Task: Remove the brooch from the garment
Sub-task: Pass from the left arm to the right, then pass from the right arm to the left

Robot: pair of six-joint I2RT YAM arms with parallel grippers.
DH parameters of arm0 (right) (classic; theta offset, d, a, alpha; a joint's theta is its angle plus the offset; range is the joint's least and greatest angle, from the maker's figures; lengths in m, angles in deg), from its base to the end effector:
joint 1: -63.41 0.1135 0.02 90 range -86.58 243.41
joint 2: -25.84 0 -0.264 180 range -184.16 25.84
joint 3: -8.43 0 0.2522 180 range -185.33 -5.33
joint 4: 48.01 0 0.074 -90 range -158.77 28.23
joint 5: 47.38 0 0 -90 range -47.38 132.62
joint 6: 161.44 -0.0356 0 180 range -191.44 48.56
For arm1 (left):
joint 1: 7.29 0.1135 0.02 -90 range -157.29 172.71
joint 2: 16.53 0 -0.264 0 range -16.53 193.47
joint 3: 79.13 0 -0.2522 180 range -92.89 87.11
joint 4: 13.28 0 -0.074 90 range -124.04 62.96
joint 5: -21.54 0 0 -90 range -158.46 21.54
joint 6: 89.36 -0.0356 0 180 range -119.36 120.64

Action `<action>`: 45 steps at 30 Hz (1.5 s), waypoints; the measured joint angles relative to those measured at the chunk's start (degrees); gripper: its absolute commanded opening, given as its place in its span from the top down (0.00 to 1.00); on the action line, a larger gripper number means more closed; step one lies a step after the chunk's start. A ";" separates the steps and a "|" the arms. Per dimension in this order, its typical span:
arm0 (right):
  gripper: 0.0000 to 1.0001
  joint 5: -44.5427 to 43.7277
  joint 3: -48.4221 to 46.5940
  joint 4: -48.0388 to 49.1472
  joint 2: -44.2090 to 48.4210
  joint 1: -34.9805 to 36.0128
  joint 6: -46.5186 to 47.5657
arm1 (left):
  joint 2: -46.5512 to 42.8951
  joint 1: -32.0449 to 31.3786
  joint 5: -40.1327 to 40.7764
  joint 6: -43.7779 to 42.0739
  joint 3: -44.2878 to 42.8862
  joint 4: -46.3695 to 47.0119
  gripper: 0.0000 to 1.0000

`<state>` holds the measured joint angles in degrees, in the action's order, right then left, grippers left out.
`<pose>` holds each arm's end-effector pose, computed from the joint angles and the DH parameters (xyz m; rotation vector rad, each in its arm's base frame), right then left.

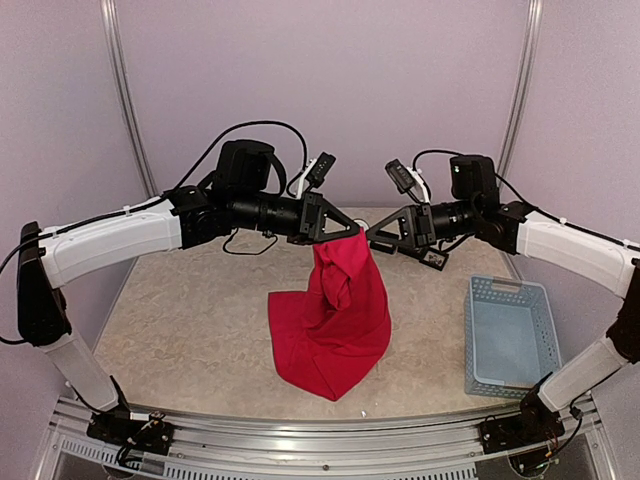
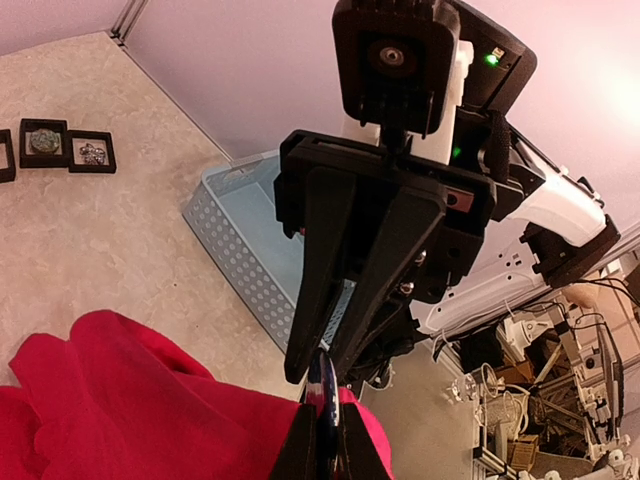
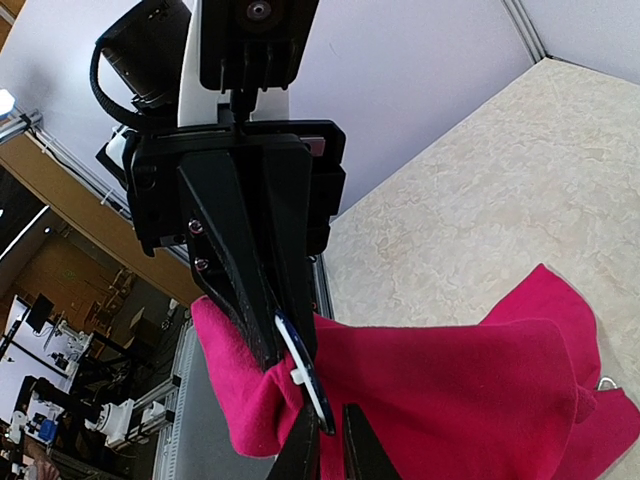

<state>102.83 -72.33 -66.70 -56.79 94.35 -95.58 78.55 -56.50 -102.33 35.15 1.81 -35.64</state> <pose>0.2621 0.1931 0.3349 -0.8930 1.8901 1.6187 0.2419 -0.3107 0.3613 0.7270 2.0259 -1.4889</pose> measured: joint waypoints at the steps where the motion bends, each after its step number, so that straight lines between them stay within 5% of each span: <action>1: 0.88 0.07 0.00 0.39 -0.02 0.00 -0.28 | 0.00 0.00 -0.13 0.00 0.00 0.02 1.00; 8: 1.00 0.79 0.00 2.67 -0.13 0.00 -1.97 | 0.00 0.00 -0.35 0.02 0.00 0.15 1.00; 16: 1.00 1.60 0.00 3.19 -0.33 0.00 -1.88 | 0.00 0.04 -0.42 0.33 0.00 0.44 0.97; 17: 1.00 1.57 0.00 3.19 -0.31 0.00 -1.86 | 0.00 0.04 -0.42 0.37 0.00 0.44 0.88; 20: 1.00 0.92 -0.09 3.02 -0.31 0.00 -1.51 | 0.00 0.04 -0.13 0.44 0.00 0.42 0.32; 23: 1.00 -3.28 -1.20 0.70 -0.07 0.00 0.63 | 0.00 -0.02 0.44 0.44 0.00 0.46 0.13; 30: 1.00 -12.96 -5.38 -7.41 1.75 0.00 7.76 | -0.20 -0.11 2.95 0.83 1.81 0.33 0.13; 45: 1.00 -14.99 -6.12 -10.84 2.32 0.00 10.40 | -0.68 -0.24 6.27 1.38 2.73 0.46 0.52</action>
<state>87.83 -78.45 -77.54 -54.48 94.35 -85.18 77.88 -56.74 -96.05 36.52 4.54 -35.18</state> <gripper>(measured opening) 0.030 0.534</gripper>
